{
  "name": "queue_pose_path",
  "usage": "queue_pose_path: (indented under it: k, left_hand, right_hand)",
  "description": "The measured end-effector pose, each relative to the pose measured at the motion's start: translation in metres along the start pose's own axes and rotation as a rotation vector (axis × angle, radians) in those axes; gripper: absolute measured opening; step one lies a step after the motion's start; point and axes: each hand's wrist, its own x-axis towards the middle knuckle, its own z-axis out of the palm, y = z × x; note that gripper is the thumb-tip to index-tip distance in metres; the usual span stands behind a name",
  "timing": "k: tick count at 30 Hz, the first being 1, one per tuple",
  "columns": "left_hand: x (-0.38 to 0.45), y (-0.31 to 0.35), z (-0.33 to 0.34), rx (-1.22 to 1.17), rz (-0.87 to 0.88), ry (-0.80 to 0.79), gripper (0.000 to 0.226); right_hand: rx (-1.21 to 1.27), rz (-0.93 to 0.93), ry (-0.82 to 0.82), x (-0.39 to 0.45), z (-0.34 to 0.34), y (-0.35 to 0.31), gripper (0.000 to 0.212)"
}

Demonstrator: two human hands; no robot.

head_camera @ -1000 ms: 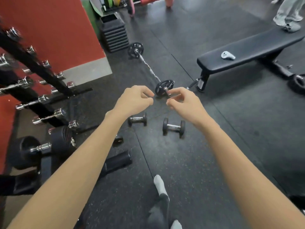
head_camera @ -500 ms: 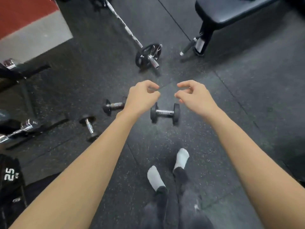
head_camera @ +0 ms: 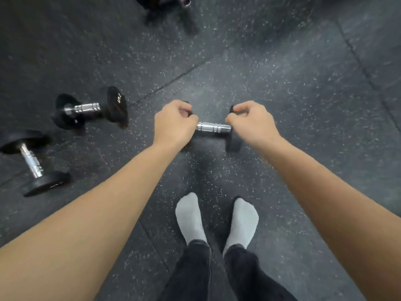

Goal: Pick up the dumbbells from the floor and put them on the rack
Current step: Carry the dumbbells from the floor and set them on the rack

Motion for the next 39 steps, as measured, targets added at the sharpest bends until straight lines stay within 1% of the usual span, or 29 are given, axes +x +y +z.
queue_pose_path:
  k: [2,5,6,7,9,11,13,14,15,17,18,19,22,26,30,33,36,39]
  left_hand:
    - [0.030,-0.015,0.024,0.138,0.100,-0.047,0.034]
    - [0.061,-0.030,0.056,0.427,0.215,-0.180,0.042]
    - [0.069,-0.034,0.063,0.507,0.243,-0.175,0.045]
    - [0.076,-0.038,0.067,0.579,0.271,-0.126,0.048]
    - [0.085,-0.042,0.073,0.660,0.294,0.005,0.055]
    - [0.090,-0.045,0.081,0.652,0.268,0.103,0.063]
    - [0.097,-0.046,0.085,0.616,0.197,0.186,0.069]
    - [0.102,-0.048,0.085,0.589,0.130,0.213,0.071]
    - [0.107,-0.052,0.083,0.544,0.032,0.215,0.073]
    - [0.117,-0.060,0.080,0.383,-0.193,0.141,0.075]
    - [0.120,-0.064,0.079,0.286,-0.269,0.095,0.073]
    - [0.123,-0.068,0.079,0.202,-0.304,0.071,0.070]
    - [0.125,-0.069,0.078,0.078,-0.314,0.090,0.068]
    - [0.108,-0.066,0.065,0.154,-0.280,0.060,0.075]
    - [0.074,-0.062,0.036,0.182,-0.266,0.066,0.076]
    - [0.041,-0.040,-0.004,0.139,-0.280,0.065,0.082]
    - [0.005,-0.011,-0.060,0.125,-0.269,0.091,0.084]
    - [-0.039,0.026,-0.133,0.116,-0.236,0.150,0.078]
  right_hand:
    - [-0.131,-0.063,-0.034,0.031,0.021,0.013,0.039]
    - [-0.327,-0.118,-0.121,0.063,0.047,0.028,0.043]
    - [-0.396,-0.140,-0.101,0.070,0.055,0.032,0.044]
    - [-0.473,-0.167,-0.041,0.076,0.062,0.036,0.045]
    - [-0.544,-0.174,0.126,0.085,0.072,0.043,0.050]
    - [-0.515,-0.095,0.228,0.094,0.077,0.046,0.062]
    - [-0.512,-0.014,0.250,0.104,0.078,0.049,0.070]
    - [-0.485,0.036,0.245,0.109,0.077,0.052,0.073]
    - [-0.406,0.102,0.227,0.114,0.076,0.055,0.075]
    - [-0.170,0.230,0.173,0.118,0.074,0.062,0.082]
    - [-0.087,0.270,0.160,0.118,0.074,0.065,0.085]
    - [-0.054,0.292,0.161,0.118,0.075,0.066,0.085]
    - [-0.051,0.309,0.182,0.119,0.074,0.064,0.074]
    - [-0.083,0.292,0.157,0.103,0.067,0.061,0.083]
    - [-0.096,0.231,0.163,0.072,0.051,0.042,0.077]
    - [-0.142,0.202,0.157,0.038,0.029,0.005,0.070]
    - [-0.160,0.184,0.185,-0.005,0.005,-0.046,0.049]
    - [-0.168,0.146,0.195,-0.059,-0.020,-0.109,0.042]
